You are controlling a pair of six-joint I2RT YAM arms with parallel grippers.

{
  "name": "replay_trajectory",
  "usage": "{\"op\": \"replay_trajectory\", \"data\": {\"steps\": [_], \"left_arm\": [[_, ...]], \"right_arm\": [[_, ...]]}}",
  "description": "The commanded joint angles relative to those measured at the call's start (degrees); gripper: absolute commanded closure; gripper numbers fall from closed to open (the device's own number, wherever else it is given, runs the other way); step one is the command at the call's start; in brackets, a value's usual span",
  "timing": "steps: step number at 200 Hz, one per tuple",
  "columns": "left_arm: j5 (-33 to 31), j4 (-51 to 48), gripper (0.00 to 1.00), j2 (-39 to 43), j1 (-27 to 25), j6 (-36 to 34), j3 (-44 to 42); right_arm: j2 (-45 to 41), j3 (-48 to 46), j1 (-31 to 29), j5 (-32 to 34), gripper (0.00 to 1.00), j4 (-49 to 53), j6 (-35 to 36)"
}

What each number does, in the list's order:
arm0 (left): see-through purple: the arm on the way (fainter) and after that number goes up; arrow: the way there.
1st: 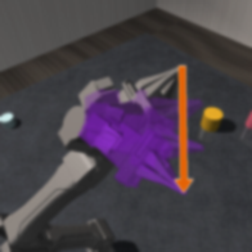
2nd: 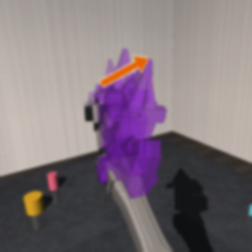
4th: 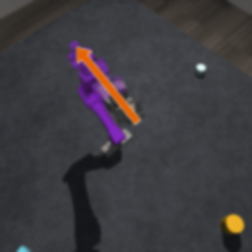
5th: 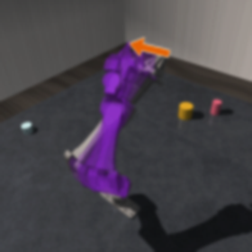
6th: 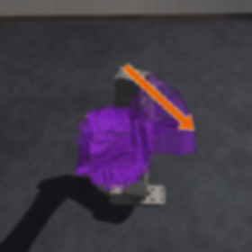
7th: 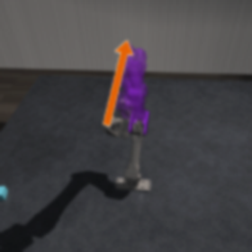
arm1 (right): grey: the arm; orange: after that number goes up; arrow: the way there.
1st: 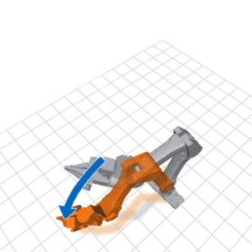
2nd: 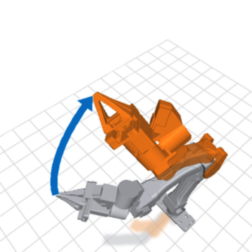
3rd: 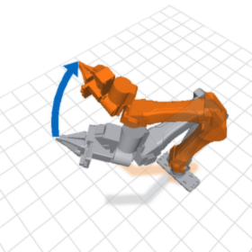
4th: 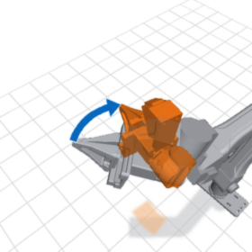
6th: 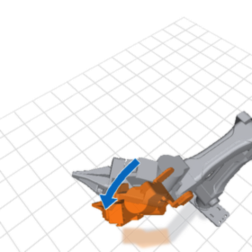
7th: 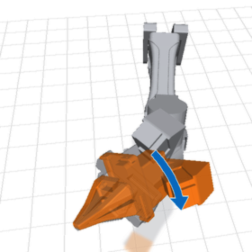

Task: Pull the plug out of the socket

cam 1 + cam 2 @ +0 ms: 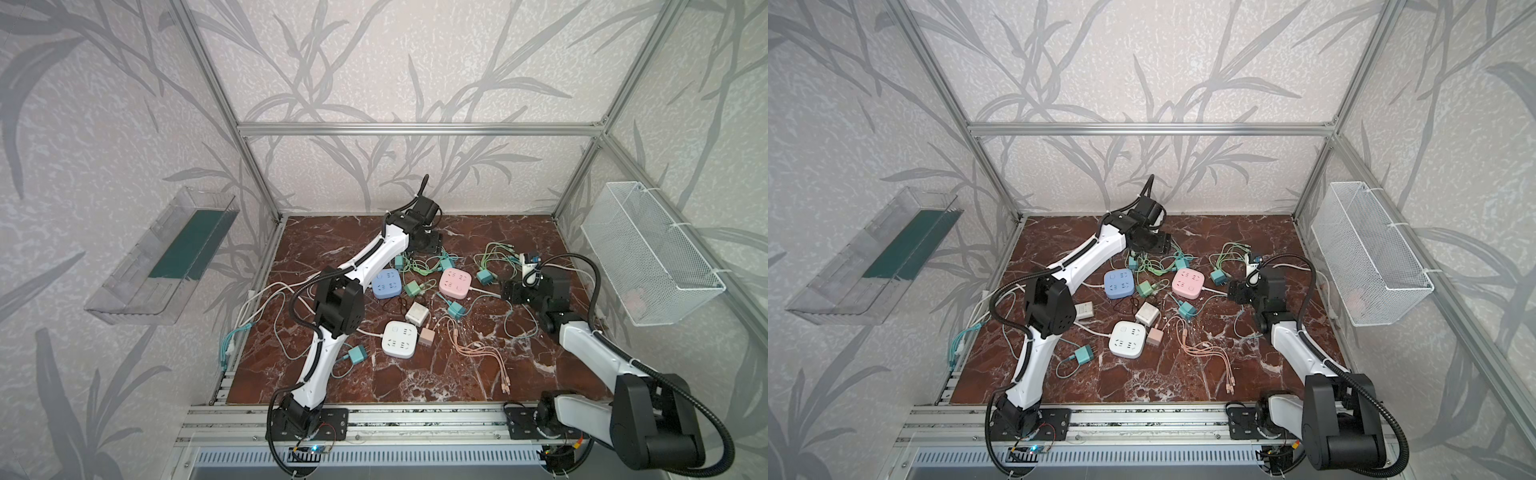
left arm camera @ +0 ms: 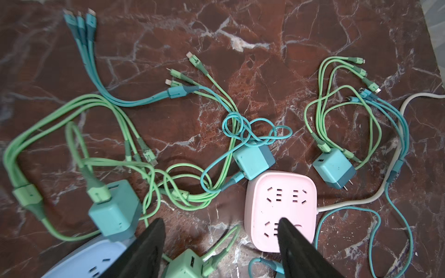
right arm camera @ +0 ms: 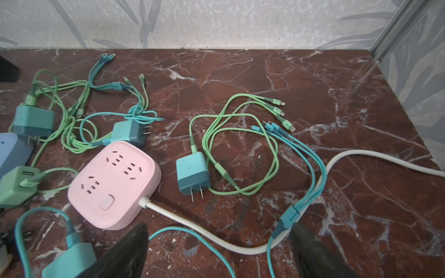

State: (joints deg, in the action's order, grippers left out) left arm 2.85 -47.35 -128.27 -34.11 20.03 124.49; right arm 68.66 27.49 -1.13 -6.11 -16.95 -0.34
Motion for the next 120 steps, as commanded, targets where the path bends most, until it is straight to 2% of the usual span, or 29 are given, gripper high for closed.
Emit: {"op": "replay_trajectory", "data": {"steps": [1, 25, 80, 108, 120], "left_arm": [[-5.3, -0.6, 0.23, 5.5, -0.3, -2.6, -4.6], [-8.0, 4.3, 0.20, 11.6, -0.8, -3.2, -12.7], [-14.9, 17.7, 0.14, 28.7, -1.3, -5.8, -35.4], [-20.9, 25.7, 0.09, 38.8, -1.3, -7.7, -47.8], [-24.5, 26.5, 0.06, 42.6, -1.2, -8.7, -51.2]], "right_arm": [[1.3, -4.1, 0.2, 4.9, 0.08, -17.0, 0.4], [6.2, -7.3, 0.2, 5.3, 0.07, -28.3, 0.4], [18.0, -9.6, 0.2, 3.7, 0.03, -42.1, 0.3], [23.4, -10.5, 0.2, 1.5, 0.01, -49.4, 0.7], [21.8, -9.7, 0.2, 0.4, 0.01, -45.4, 1.5]]}}
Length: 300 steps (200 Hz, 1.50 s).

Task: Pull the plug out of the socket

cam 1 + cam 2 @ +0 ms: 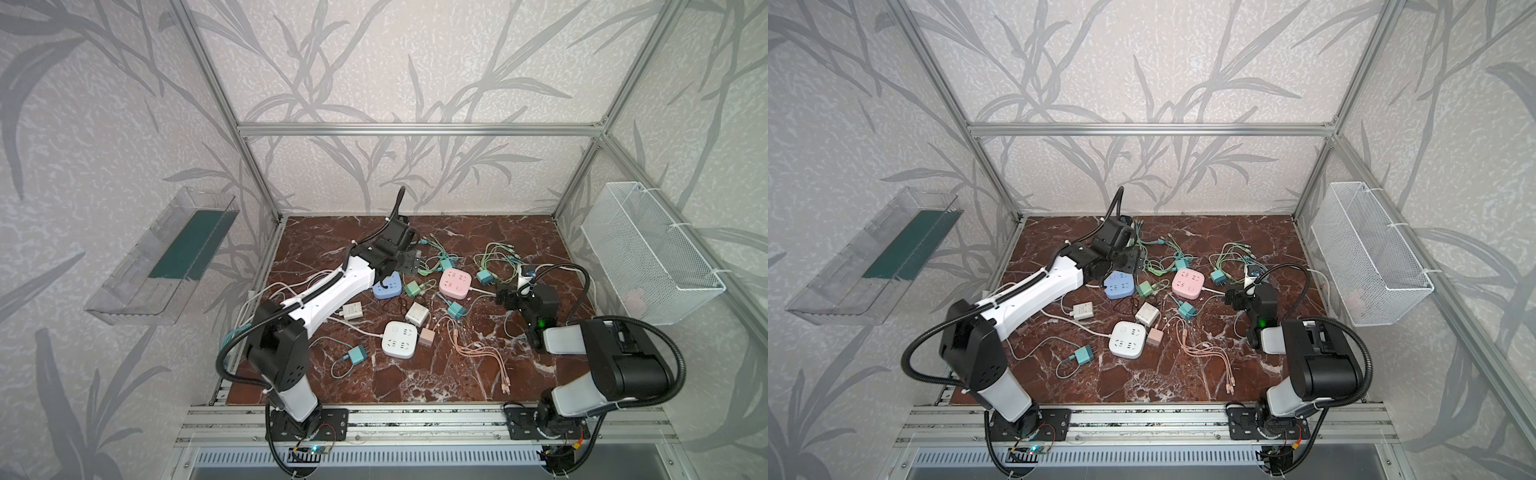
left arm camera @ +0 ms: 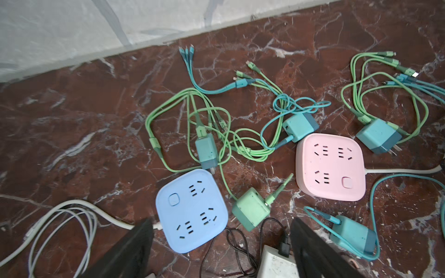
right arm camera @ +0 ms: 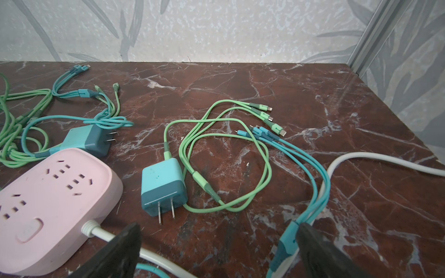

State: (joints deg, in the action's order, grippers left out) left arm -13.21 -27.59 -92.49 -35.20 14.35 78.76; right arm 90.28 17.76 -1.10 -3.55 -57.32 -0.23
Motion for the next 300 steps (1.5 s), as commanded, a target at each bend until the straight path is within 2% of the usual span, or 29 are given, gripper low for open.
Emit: {"op": "replay_trajectory", "data": {"steps": [1, 21, 41, 64, 88, 110, 125, 146, 170, 196, 227, 244, 255, 268, 283, 300], "left_arm": [[-8.7, 6.8, 0.06, 7.2, -0.1, -3.1, -5.9], [-14.8, 7.3, 0.01, 13.1, 0.8, -5.6, -12.3], [-20.0, 11.2, 0.00, 18.8, 3.9, -8.9, -21.0], [-19.0, 20.9, 0.00, 23.7, 11.4, -11.7, -32.5], [-16.0, 34.4, 0.00, 24.4, 19.5, -11.7, -43.2], [-12.6, 46.0, 0.00, 22.7, 24.2, -12.5, -49.6], [-13.2, 52.9, 0.00, 20.2, 26.4, -11.0, -52.9], [-9.1, 65.1, 0.00, 16.4, 29.5, -11.9, -57.5], [-4.1, 70.7, 0.01, 13.6, 31.7, -11.4, -57.3], [-3.2, 72.6, 0.01, 10.4, 32.4, -13.1, -56.2], [-4.2, 97.3, 0.01, -0.1, 32.4, -14.6, -62.6], [-4.2, 86.7, 0.01, 3.8, 32.6, -12.6, -61.0], [-4.4, 82.8, 0.01, 3.4, 32.8, -12.6, -58.5], [-3.8, 85.5, 0.01, 1.7, 33.6, -12.5, -58.1], [-5.2, 82.2, 0.01, 2.6, 33.9, -10.8, -57.5], [-5.2, 84.0, 0.01, 2.1, 34.0, -11.4, -57.7]], "right_arm": [[0.1, 0.1, 0.1, -2.0, 0.01, -4.7, 1.4], [0.6, 1.4, 0.1, -2.2, 0.01, -3.2, 1.2], [0.8, 1.5, 0.1, -2.2, 0.01, -3.4, 1.1], [0.6, 1.6, 0.1, -1.9, 0.01, -2.8, 1.2], [0.7, 1.6, 0.1, -1.9, 0.01, -2.9, 1.2], [0.6, 1.6, 0.1, -1.9, 0.01, -2.9, 1.2], [0.7, 1.6, 0.1, -2.0, 0.01, -2.8, 1.2], [0.7, 1.6, 0.1, -1.9, 0.01, -3.0, 1.2], [0.7, 1.5, 0.1, -1.9, 0.01, -2.9, 1.2], [0.6, 1.5, 0.1, -1.9, 0.01, -3.0, 1.2], [0.7, 1.6, 0.1, -1.9, 0.01, -3.0, 1.2], [0.7, 1.6, 0.2, -1.9, 0.01, -2.9, 1.2], [0.7, 1.5, 0.1, -1.9, 0.01, -3.0, 1.1], [0.6, 1.5, 0.1, -2.1, 0.01, -3.1, 1.1], [0.7, 1.6, 0.1, -2.5, 0.01, -3.0, 1.3], [0.6, 1.8, 0.1, -2.7, 0.01, -2.6, 1.3]]}}
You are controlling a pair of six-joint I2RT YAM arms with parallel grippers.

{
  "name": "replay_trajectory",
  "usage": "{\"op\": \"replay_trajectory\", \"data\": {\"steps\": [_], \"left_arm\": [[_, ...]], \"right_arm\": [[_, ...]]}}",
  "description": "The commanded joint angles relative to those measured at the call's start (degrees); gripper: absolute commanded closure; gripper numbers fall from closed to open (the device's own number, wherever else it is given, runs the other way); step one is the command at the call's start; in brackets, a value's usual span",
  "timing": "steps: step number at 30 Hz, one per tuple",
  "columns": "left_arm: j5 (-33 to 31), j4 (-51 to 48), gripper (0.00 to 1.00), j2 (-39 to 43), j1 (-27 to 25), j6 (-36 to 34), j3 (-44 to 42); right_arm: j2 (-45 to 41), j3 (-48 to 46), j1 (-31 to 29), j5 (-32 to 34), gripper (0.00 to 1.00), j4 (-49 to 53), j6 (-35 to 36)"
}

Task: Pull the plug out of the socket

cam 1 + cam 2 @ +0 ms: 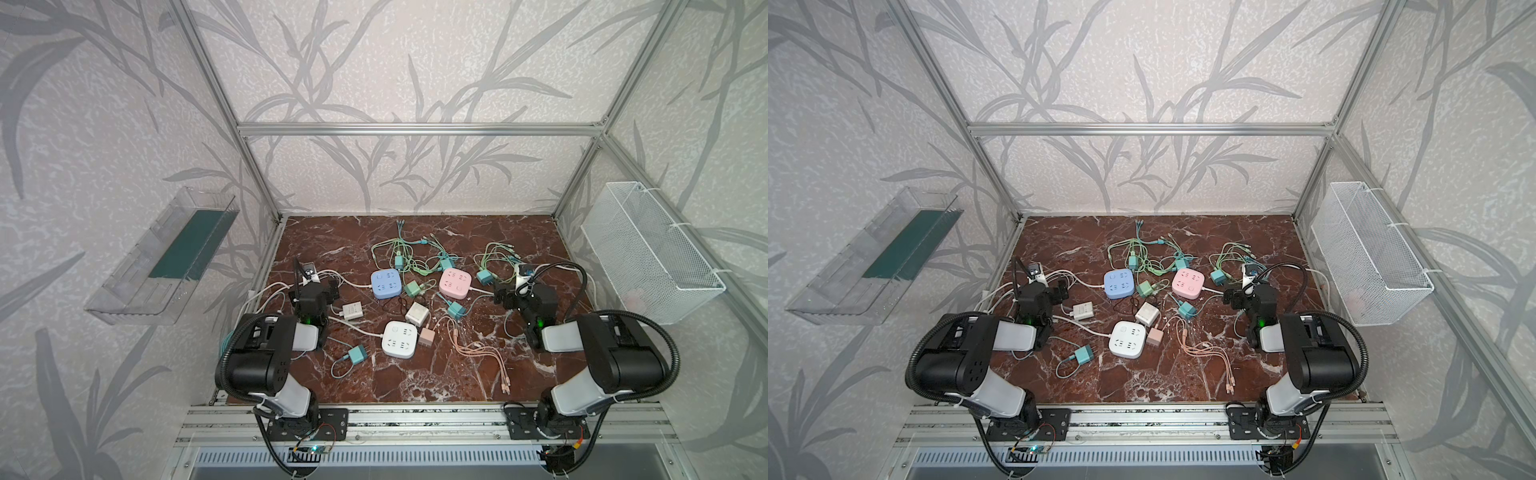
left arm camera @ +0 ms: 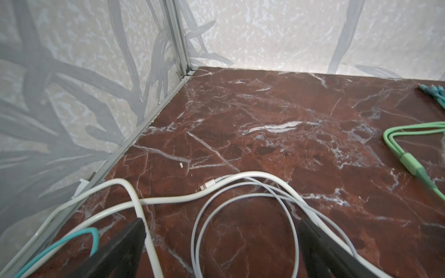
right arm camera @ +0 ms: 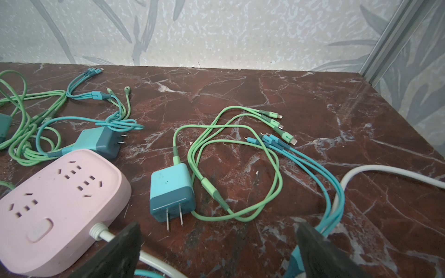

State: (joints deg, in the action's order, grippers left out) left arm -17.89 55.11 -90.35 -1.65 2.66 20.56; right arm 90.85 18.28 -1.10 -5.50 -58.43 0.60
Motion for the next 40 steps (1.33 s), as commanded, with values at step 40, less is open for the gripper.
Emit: {"op": "replay_trajectory", "data": {"steps": [40], "left_arm": [[-0.5, 1.1, 0.01, 0.0, 0.4, 0.3, 0.5]], "right_arm": [[0.1, 2.8, -0.3, -5.7, 0.01, 1.5, 3.0]]}}
